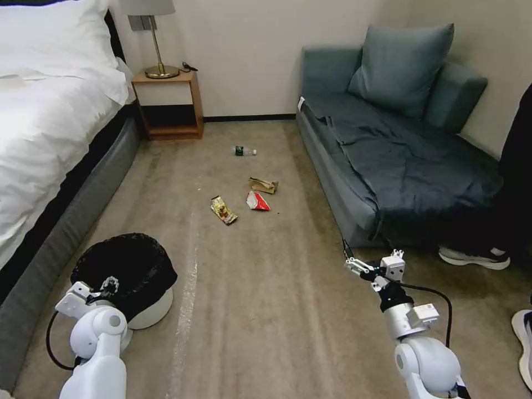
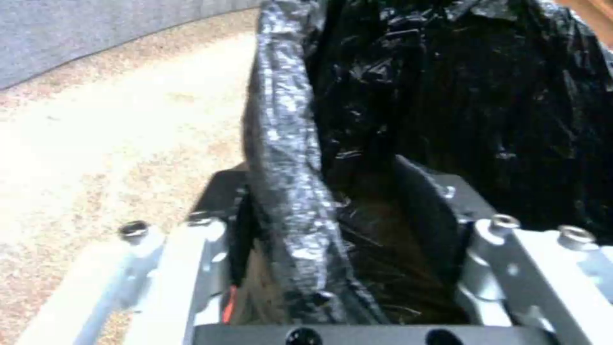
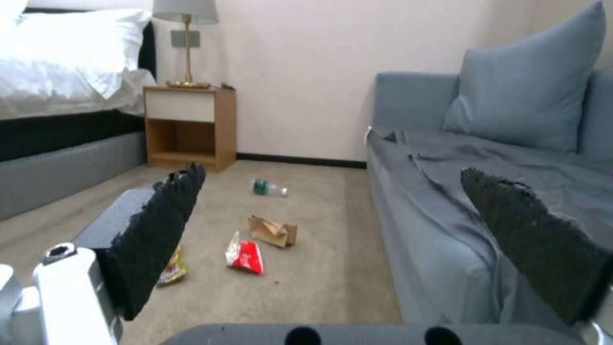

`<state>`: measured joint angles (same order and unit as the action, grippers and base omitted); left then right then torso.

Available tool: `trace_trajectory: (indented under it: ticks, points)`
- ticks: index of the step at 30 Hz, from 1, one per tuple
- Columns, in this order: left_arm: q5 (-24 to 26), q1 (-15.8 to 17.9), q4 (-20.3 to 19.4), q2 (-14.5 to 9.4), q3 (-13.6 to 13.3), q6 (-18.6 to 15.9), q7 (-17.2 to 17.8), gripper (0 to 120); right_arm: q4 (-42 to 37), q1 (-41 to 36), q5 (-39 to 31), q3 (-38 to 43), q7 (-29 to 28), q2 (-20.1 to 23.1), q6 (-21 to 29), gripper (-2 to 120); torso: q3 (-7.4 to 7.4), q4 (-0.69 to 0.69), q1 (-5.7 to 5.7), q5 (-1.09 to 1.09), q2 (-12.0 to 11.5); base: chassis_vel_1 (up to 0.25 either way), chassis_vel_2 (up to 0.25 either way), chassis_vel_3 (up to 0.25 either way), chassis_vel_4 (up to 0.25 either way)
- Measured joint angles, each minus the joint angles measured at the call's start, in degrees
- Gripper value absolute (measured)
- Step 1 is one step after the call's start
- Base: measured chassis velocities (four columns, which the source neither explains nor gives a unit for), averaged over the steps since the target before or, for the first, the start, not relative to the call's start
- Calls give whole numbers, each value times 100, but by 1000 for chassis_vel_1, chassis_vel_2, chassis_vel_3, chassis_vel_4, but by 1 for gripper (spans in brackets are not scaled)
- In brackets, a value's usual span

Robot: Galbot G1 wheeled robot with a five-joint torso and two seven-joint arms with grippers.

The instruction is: Pick up the trash bin, then pick up the garbage on the floor and place it into the trash bin.

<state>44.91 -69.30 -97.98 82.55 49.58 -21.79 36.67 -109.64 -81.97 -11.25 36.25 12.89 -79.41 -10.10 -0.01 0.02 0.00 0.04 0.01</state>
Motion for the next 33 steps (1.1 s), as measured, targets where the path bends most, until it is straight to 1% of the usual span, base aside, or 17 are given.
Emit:
trace_trajectory:
  ticks: [1, 2, 4, 8, 12, 17, 19, 20, 21, 23, 24, 25, 27, 28, 30, 31, 33]
  points:
    - [-7, -7, 4, -2, 8, 0, 0, 44, -15, 35, -14, -2, 0, 4, 26, 100, 0, 0, 0, -1, 0, 0, 0, 0, 0]
    - [-7, -7, 4, -2, 8, 0, 0, 44, -15, 35, -14, -2, 0, 4, 26, 100, 0, 0, 0, -1, 0, 0, 0, 0, 0]
    - [-25, -53, 18, -8, 30, 2, -26, 32, -19, 77, -13, -29, -2, 2, 55, 100, 0, 0, 0, -1, 0, 0, 0, 0, 0]
    - [-40, -89, 22, -9, 49, 3, -66, 23, 21, 70, 6, -43, -2, -21, 42, 100, 0, 0, 0, -2, 0, 0, 0, 0, 0]
    - [-126, -143, 41, -7, 60, 13, -147, 5, 127, 56, 111, -42, -2, -43, -139, 100, 0, -1, 0, -1, 0, 0, 0, 0, 0]
    - [-284, -207, -15, 15, 31, 15, -252, 4, 126, 50, 222, -74, -136, -60, -299, 100, 1, -2, 0, -4, 0, 0, 0, 0, 0]
    - [-530, -316, -220, 62, -12, -81, -491, 4, 123, 94, 221, -147, -380, -73, -365, 100, 2, -2, 1, -13, -1, 0, 0, 0, 0]
    - [-530, -316, -220, 62, -12, -81, -491, 4, 123, 94, 221, -147, -380, -73, -365, 100, 2, -2, 1, -13, -1, 0, 0, 0, 0]
    - [-774, -374, -393, 91, -35, -203, -664, 4, 120, 109, 242, -200, -556, -72, -404, 100, 3, -4, 1, -18, -2, 0, 0, 0, 0]
    - [-899, -394, -483, 97, -43, -243, -743, 4, 121, 116, 262, -230, -648, -71, -437, 100, 4, -6, 1, -20, -2, 0, 0, 0, 0]
    - [-1228, -438, -872, 89, -52, -454, -905, 4, 155, 149, 265, -339, -876, -62, -614, 100, 3, -7, 1, -9, -2, 0, 0, 0, 0]
    - [-1228, -438, -872, 89, -52, -454, -905, 4, 155, 149, 265, -339, -876, -62, -614, 100, 3, -7, 1, -9, -2, 0, 0, 0, 0]
    - [-1395, -470, -1305, 47, -63, -804, -923, 4, 168, 182, 186, -401, -972, -56, -719, 100, 3, -3, 1, -10, -2, 0, 0, 0, 0]
    - [-1395, -470, -1305, 47, -63, -804, -923, 4, 168, 182, 186, -401, -972, -56, -719, 100, 3, -3, 1, -10, -2, 0, 0, 0, 0]
    - [-1618, -522, -1709, -17, -67, -1064, -994, 4, 184, 222, 170, -414, -1005, -41, -799, 100, 2, -3, 1, -6, -2, 0, 0, 0, 0]
    - [-1618, -522, -1709, -17, -67, -1064, -994, 4, 184, 222, 170, -414, -1005, -41, -799, 100, 2, -3, 1, -6, -2, 0, 0, 0, 0]
    - [-1807, -563, -2122, -88, -66, -1297, -1111, 4, 193, 252, 172, -421, -1015, -28, -846, 100, 2, -2, 1, -6, -2, 0, 0, 0, 0]
